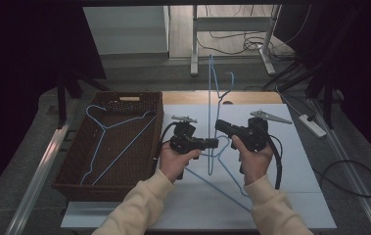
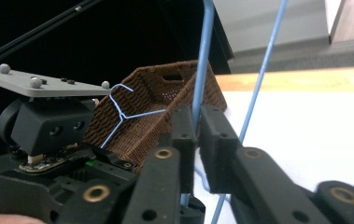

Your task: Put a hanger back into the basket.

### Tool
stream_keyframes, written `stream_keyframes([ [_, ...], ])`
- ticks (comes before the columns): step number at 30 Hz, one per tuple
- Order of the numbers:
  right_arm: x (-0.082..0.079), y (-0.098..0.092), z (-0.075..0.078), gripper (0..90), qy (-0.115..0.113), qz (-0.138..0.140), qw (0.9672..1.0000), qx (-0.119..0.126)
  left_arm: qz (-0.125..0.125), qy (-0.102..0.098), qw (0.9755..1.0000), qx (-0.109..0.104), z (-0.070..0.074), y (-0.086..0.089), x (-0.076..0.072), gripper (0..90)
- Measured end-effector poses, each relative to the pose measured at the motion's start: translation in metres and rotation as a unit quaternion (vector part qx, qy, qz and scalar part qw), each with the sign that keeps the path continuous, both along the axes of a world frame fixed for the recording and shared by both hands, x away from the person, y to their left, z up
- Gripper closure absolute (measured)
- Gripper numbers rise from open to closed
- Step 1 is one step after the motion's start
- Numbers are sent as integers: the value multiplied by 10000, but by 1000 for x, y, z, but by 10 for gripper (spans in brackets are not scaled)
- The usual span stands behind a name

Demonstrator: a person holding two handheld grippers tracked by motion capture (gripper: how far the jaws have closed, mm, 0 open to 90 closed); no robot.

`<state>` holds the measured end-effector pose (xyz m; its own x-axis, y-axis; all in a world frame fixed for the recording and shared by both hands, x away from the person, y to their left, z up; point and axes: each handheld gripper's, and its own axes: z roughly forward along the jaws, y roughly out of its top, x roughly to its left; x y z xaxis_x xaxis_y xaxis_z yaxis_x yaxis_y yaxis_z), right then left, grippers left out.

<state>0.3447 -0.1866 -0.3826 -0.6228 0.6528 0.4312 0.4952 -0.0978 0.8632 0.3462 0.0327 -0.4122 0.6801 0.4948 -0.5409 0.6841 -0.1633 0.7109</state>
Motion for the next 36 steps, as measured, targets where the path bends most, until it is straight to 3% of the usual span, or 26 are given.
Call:
stream_keyframes([
  [7,-7,-13,9,594,-508,110,9986,69,-49,20,10000,40,10,14,-3,871],
  [12,-13,-29,11,513,-667,193,9976,13,-143,70,9999,-16,18,20,-7,871],
  [15,-16,-38,11,492,-691,202,9974,43,-229,1,9997,1,29,24,-12,871],
  [23,-20,-66,1,468,-534,187,9984,39,-426,-63,9990,88,52,46,-19,871],
  [32,-17,-86,-30,436,-238,103,9991,-349,-638,-97,9973,354,56,83,-21,871],
  [36,-17,-92,-40,392,-274,59,9976,-641,-675,-85,9972,304,55,102,-20,871],
])
